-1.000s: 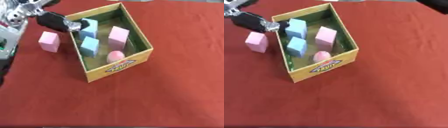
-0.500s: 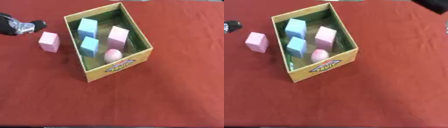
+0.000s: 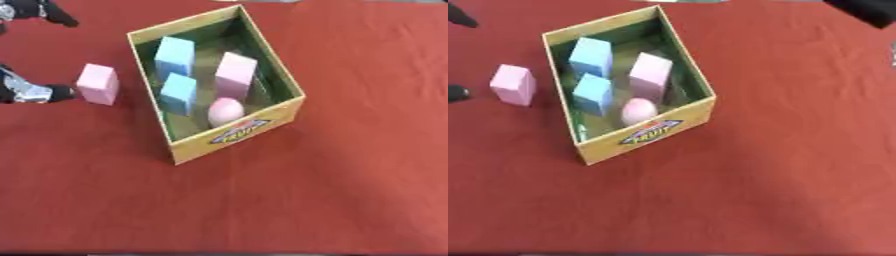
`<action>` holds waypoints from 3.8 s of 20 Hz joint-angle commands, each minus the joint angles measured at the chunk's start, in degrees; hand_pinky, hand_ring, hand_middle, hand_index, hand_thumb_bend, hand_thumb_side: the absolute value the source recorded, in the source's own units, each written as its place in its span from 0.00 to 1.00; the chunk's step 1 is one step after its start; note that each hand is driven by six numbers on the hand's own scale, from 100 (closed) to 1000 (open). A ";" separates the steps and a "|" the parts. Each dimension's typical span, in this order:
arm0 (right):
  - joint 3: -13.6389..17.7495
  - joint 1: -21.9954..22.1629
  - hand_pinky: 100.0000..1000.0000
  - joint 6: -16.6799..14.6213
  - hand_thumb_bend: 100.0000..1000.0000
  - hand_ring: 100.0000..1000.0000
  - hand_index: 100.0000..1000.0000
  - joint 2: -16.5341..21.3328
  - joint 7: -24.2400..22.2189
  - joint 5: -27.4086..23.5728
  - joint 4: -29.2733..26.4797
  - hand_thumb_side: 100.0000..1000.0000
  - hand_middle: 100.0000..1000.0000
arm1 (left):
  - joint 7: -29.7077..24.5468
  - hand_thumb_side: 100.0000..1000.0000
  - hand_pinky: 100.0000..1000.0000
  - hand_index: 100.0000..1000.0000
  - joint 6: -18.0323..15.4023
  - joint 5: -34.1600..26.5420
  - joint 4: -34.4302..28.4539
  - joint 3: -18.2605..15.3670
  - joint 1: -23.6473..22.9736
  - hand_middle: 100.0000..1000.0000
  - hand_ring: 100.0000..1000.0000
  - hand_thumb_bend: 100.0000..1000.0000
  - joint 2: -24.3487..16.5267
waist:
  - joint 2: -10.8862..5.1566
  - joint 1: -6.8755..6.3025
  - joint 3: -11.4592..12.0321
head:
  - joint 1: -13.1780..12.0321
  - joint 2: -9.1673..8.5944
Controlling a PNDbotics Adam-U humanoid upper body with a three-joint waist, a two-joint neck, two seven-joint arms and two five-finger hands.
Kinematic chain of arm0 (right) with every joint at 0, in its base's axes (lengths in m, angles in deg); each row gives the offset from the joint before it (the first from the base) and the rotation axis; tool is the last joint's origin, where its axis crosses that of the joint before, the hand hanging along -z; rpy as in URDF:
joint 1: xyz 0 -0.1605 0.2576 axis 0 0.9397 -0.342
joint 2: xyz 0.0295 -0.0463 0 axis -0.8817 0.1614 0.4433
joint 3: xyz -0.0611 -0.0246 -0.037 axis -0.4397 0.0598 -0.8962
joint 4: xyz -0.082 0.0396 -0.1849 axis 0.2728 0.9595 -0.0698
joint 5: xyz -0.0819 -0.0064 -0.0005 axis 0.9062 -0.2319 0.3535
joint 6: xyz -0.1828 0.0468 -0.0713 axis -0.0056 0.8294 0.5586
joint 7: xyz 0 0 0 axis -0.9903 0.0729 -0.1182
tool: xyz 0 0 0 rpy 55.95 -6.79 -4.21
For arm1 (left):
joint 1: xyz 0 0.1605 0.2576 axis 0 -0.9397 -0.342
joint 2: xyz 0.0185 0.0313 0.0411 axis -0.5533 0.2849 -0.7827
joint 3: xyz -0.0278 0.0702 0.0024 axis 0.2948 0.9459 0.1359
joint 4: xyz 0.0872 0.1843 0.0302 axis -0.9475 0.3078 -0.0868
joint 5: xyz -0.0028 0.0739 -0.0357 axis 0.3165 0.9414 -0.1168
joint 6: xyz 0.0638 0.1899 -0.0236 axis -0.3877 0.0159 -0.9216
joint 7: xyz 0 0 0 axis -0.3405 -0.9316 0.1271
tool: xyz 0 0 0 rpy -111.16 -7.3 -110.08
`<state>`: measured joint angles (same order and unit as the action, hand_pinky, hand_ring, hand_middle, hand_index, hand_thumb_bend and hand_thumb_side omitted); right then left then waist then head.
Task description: Pick up objects on the table and place them in the box.
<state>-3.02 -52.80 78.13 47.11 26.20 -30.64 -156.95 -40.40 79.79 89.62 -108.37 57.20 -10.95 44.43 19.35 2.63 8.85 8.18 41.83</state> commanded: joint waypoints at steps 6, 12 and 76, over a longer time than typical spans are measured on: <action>0.81 -0.32 0.82 0.23 0.00 0.74 0.83 1.93 0.20 0.05 -0.82 0.56 0.62 | -2.27 0.46 0.89 0.90 -2.70 5.47 5.22 0.33 1.82 0.79 0.86 0.52 -1.15 | -1.88 -0.59 -0.31 | 0.05 -0.29; 0.75 -0.37 0.82 0.33 0.00 0.74 0.83 1.70 0.29 -0.09 -0.79 0.57 0.61 | -4.18 0.37 0.89 0.91 -4.13 7.65 9.60 1.24 2.30 0.79 0.87 0.51 0.28 | -1.73 -0.69 -0.66 | -0.21 -0.44; 0.34 -1.56 0.82 -0.75 0.00 0.74 0.83 0.10 -0.28 -1.29 1.28 0.62 0.61 | 0.99 0.06 0.78 0.70 -1.10 8.03 7.30 -0.66 19.95 0.58 0.70 0.07 16.88 | -1.06 -0.87 -2.13 | -1.84 -1.07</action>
<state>-3.23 -53.60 77.65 46.31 26.01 -31.54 -155.19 -39.76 78.32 98.45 -100.10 56.50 7.64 61.01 20.18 2.55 6.76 6.55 40.77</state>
